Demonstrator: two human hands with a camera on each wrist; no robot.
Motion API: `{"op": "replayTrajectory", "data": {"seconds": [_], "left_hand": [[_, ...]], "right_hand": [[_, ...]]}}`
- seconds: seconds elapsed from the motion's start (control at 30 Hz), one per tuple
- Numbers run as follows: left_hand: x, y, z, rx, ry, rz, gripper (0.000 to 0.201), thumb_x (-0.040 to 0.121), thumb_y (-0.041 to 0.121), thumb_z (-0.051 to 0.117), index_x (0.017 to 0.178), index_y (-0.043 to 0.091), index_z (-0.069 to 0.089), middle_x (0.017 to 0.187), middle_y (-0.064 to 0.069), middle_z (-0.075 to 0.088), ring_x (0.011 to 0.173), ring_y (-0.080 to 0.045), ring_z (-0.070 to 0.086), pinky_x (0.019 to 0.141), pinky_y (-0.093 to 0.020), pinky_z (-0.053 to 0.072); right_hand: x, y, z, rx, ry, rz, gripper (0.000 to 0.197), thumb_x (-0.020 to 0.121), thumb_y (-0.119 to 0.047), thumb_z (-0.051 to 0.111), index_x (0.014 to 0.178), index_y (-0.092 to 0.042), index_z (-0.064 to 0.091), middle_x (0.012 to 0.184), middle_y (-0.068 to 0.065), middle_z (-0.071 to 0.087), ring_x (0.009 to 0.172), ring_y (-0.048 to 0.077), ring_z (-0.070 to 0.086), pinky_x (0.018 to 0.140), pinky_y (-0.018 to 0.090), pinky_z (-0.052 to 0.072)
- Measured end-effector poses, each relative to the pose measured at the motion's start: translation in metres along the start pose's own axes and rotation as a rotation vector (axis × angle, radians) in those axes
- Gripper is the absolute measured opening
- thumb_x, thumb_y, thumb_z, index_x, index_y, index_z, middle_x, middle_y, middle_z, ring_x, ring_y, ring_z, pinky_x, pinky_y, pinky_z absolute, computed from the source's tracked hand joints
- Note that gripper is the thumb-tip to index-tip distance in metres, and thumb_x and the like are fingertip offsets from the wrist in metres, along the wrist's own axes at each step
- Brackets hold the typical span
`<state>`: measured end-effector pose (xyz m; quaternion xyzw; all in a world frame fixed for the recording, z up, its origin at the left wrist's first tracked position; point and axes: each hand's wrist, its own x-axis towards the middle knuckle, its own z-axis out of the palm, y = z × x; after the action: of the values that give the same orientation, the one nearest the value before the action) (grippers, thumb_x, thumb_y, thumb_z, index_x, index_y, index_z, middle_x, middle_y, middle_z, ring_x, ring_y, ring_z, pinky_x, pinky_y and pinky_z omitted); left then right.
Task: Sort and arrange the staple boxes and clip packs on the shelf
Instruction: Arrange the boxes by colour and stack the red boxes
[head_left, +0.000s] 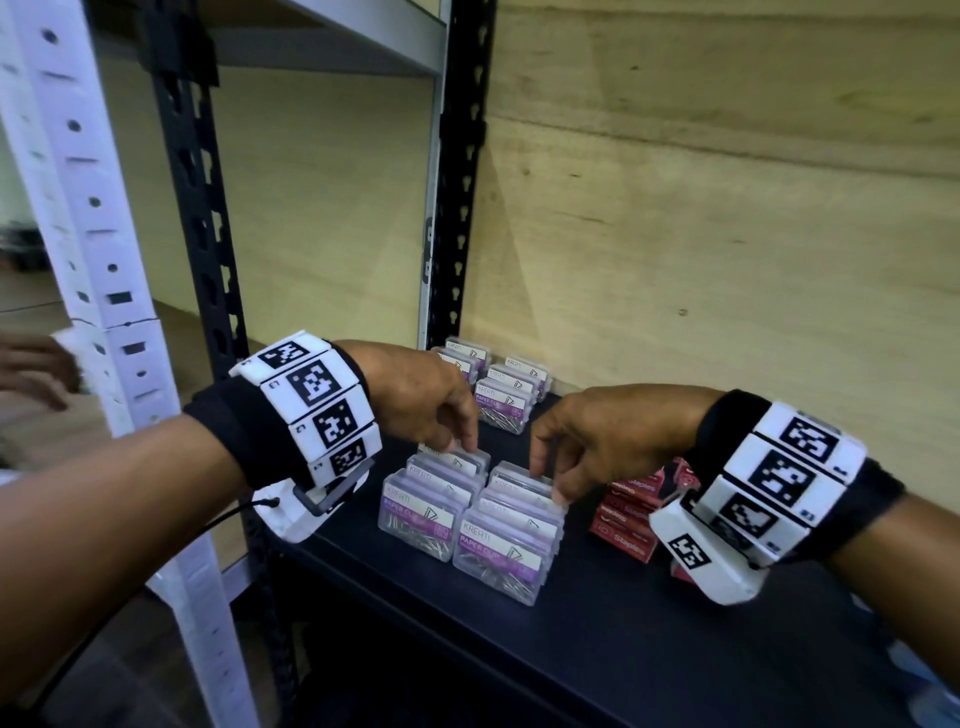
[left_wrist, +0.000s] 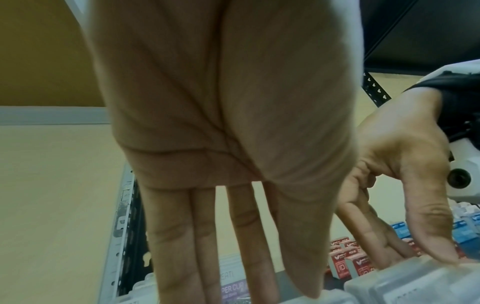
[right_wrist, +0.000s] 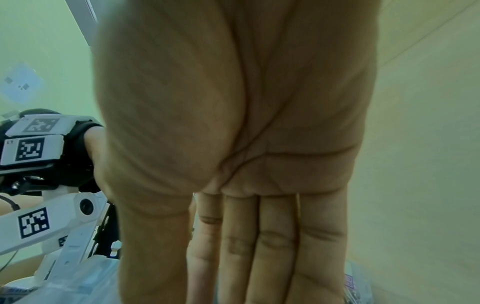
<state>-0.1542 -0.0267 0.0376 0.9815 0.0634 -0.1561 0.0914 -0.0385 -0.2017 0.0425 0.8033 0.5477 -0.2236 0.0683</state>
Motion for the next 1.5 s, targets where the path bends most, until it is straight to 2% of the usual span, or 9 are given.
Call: {"op": "replayTrajectory", "data": {"seconds": [0.2, 0.37, 0.6, 0.8, 0.97, 1.1, 1.17, 1.4, 1.5], "left_hand": [[-0.002, -0.001, 0.0, -0.023, -0.001, -0.002, 0.026, 0.096, 0.026, 0.06, 0.121, 0.035, 0.064, 0.112, 0.021, 0.064, 0.103, 0.002, 0.057, 0.088, -0.019, 0.041], [-0.001, 0.002, 0.002, -0.014, 0.015, 0.009, 0.026, 0.097, 0.026, 0.059, 0.12, 0.034, 0.065, 0.109, 0.022, 0.063, 0.101, 0.002, 0.057, 0.079, -0.014, 0.039], [-0.005, 0.005, 0.003, -0.013, 0.004, 0.011, 0.025, 0.097, 0.028, 0.059, 0.121, 0.034, 0.064, 0.118, 0.018, 0.063, 0.107, 0.0, 0.055, 0.088, -0.02, 0.039], [-0.007, 0.006, 0.004, 0.0, 0.005, 0.009, 0.027, 0.098, 0.03, 0.058, 0.123, 0.035, 0.063, 0.122, 0.017, 0.061, 0.11, -0.001, 0.054, 0.084, -0.017, 0.036], [-0.005, 0.005, 0.004, -0.01, -0.008, 0.016, 0.026, 0.098, 0.032, 0.056, 0.122, 0.035, 0.063, 0.126, 0.018, 0.06, 0.114, -0.001, 0.053, 0.091, -0.021, 0.036], [-0.002, -0.001, 0.003, -0.042, -0.022, 0.025, 0.025, 0.097, 0.033, 0.057, 0.12, 0.037, 0.064, 0.121, 0.02, 0.06, 0.108, 0.003, 0.053, 0.082, -0.015, 0.037], [0.0, -0.005, 0.0, -0.058, -0.019, 0.006, 0.025, 0.096, 0.037, 0.058, 0.12, 0.038, 0.064, 0.118, 0.02, 0.061, 0.106, 0.001, 0.055, 0.085, -0.019, 0.04], [0.033, -0.032, -0.02, -0.002, 0.242, -0.118, 0.027, 0.094, 0.041, 0.059, 0.119, 0.033, 0.064, 0.115, 0.011, 0.063, 0.093, -0.006, 0.058, 0.086, -0.027, 0.047], [0.053, -0.051, -0.024, 0.005, 0.296, -0.18, 0.028, 0.095, 0.039, 0.058, 0.122, 0.032, 0.063, 0.124, 0.006, 0.062, 0.099, -0.011, 0.059, 0.092, -0.031, 0.048]], "right_hand": [[0.001, 0.0, 0.001, -0.008, 0.002, 0.005, 0.029, 0.088, -0.035, 0.072, 0.115, -0.03, 0.062, 0.101, -0.012, 0.075, 0.093, 0.004, 0.069, 0.092, 0.032, 0.053], [0.001, 0.0, 0.0, -0.001, 0.002, 0.007, 0.029, 0.088, -0.034, 0.072, 0.116, -0.03, 0.062, 0.101, -0.012, 0.075, 0.093, 0.004, 0.069, 0.092, 0.032, 0.053], [0.002, 0.002, 0.001, 0.028, -0.013, 0.001, 0.029, 0.088, -0.032, 0.073, 0.114, -0.029, 0.061, 0.098, -0.013, 0.075, 0.092, 0.004, 0.07, 0.093, 0.032, 0.053], [0.004, 0.007, 0.001, 0.08, -0.048, -0.012, 0.029, 0.086, -0.03, 0.075, 0.112, -0.029, 0.062, 0.096, -0.015, 0.076, 0.091, 0.004, 0.071, 0.095, 0.035, 0.053], [0.007, 0.009, -0.001, 0.087, -0.057, -0.02, 0.03, 0.085, -0.032, 0.076, 0.111, -0.03, 0.063, 0.096, -0.014, 0.076, 0.091, 0.005, 0.071, 0.095, 0.035, 0.053], [0.009, 0.011, -0.005, 0.085, -0.082, -0.018, 0.029, 0.086, -0.033, 0.075, 0.113, -0.029, 0.063, 0.098, -0.012, 0.076, 0.093, 0.006, 0.07, 0.093, 0.031, 0.053], [0.011, 0.011, -0.011, 0.052, -0.069, 0.001, 0.029, 0.086, -0.04, 0.074, 0.112, -0.031, 0.065, 0.1, -0.009, 0.075, 0.092, 0.007, 0.069, 0.086, 0.027, 0.053], [0.045, 0.021, -0.045, -0.061, 0.177, 0.061, 0.026, 0.087, -0.044, 0.071, 0.108, -0.032, 0.064, 0.103, -0.011, 0.069, 0.086, 0.008, 0.062, 0.076, 0.026, 0.044], [0.071, 0.027, -0.054, -0.117, 0.222, 0.082, 0.03, 0.089, -0.039, 0.07, 0.115, -0.029, 0.061, 0.109, -0.01, 0.067, 0.084, 0.008, 0.059, 0.077, 0.026, 0.043]]}}
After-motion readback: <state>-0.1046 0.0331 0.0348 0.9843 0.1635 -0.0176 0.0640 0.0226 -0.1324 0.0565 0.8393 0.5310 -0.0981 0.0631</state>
